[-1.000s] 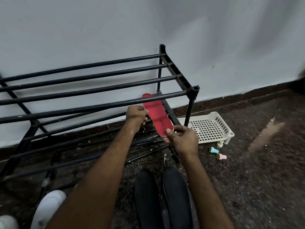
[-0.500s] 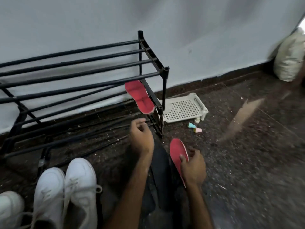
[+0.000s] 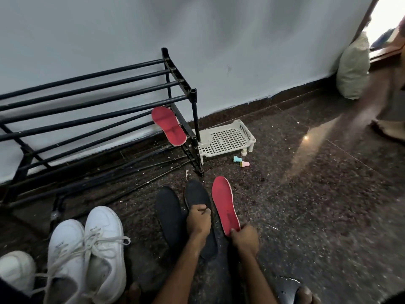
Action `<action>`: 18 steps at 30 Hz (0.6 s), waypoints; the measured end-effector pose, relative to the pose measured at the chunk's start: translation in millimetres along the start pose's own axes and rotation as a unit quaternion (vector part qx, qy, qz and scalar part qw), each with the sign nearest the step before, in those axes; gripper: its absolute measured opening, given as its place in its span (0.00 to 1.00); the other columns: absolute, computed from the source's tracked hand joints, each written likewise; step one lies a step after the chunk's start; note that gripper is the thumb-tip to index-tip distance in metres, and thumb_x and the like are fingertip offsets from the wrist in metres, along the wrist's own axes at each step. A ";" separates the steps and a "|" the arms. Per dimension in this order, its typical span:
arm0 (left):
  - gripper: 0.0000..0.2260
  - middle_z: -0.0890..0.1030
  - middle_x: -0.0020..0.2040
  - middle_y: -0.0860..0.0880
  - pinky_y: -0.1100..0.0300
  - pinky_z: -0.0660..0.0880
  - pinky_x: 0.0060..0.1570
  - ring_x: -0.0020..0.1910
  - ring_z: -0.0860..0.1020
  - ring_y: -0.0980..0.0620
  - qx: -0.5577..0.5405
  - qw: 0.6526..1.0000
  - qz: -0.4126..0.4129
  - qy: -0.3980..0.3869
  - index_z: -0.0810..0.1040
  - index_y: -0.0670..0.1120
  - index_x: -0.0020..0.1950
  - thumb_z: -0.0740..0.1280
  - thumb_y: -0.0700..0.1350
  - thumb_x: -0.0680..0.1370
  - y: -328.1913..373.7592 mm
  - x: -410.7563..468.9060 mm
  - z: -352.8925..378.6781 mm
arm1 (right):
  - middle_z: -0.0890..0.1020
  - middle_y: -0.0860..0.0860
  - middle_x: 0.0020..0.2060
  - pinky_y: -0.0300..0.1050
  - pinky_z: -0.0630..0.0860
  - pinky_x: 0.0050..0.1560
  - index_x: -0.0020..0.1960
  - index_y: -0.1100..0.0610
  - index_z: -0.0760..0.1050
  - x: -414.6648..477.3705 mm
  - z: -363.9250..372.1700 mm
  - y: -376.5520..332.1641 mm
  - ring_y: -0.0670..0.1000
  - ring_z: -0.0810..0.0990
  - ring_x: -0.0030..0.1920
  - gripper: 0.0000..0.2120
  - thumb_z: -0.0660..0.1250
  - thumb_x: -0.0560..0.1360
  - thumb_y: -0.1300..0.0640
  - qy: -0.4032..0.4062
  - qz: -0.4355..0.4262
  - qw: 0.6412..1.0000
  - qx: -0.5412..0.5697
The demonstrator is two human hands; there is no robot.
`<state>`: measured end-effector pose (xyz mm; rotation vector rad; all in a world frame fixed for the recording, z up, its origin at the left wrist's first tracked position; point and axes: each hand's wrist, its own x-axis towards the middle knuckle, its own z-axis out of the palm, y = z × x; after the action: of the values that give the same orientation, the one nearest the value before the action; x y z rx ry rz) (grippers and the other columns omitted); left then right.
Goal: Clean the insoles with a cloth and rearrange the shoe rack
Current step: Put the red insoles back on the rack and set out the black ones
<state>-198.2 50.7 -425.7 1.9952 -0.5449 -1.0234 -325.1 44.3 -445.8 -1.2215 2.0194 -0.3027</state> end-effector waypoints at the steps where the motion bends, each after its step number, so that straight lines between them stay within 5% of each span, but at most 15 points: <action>1: 0.05 0.82 0.44 0.48 0.57 0.77 0.32 0.37 0.79 0.48 -0.018 1.000 -0.013 -0.010 0.75 0.51 0.53 0.65 0.42 0.79 1.4 -3.0 -1.8 | 0.84 0.57 0.49 0.45 0.76 0.51 0.51 0.57 0.81 -2.2 -1.8 -1.4 0.57 0.82 0.51 0.10 0.73 0.72 0.54 -0.016 0.019 0.999 0.043; 4: 0.10 0.79 0.44 0.48 0.61 0.71 0.26 0.34 0.75 0.52 -0.050 0.997 -0.044 -0.048 0.75 0.44 0.60 0.63 0.41 0.80 0.9 -5.1 -6.4 | 0.84 0.56 0.36 0.49 0.80 0.43 0.37 0.57 0.77 -4.1 -5.0 -3.2 0.56 0.83 0.38 0.08 0.75 0.70 0.56 -0.077 0.045 0.982 0.164; 8: 0.16 0.79 0.59 0.42 0.56 0.77 0.36 0.51 0.78 0.45 -0.104 0.980 -0.106 -0.133 0.72 0.39 0.68 0.60 0.46 0.84 13.6 -14.2 -18.5 | 0.79 0.59 0.29 0.40 0.73 0.22 0.36 0.60 0.71 -20.3 -32.9 -27.9 0.51 0.76 0.23 0.11 0.70 0.75 0.66 -0.148 0.007 0.936 0.320; 14: 0.22 0.80 0.46 0.38 0.47 0.81 0.36 0.44 0.79 0.40 -0.330 0.897 -0.202 -0.215 0.72 0.34 0.60 0.53 0.52 0.85 57.3 -23.6 -49.3 | 0.83 0.59 0.32 0.38 0.78 0.27 0.46 0.66 0.77 -69.6 -98.0 -79.5 0.50 0.79 0.26 0.05 0.69 0.76 0.63 -0.231 -0.101 0.908 0.334; 18: 0.16 0.85 0.38 0.40 0.53 0.82 0.33 0.44 0.80 0.43 -0.403 0.874 -0.144 -0.230 0.74 0.35 0.55 0.56 0.48 0.85 87.5 -28.4 -82.1 | 0.83 0.57 0.31 0.37 0.79 0.29 0.49 0.67 0.76 -103.8 -132.1 -109.6 0.48 0.81 0.27 0.06 0.70 0.74 0.66 -0.276 -0.148 0.884 0.347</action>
<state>-148.8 57.2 -312.9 1.0947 -0.0106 -1.6038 -316.8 52.3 -245.6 -0.9857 1.0757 -0.6725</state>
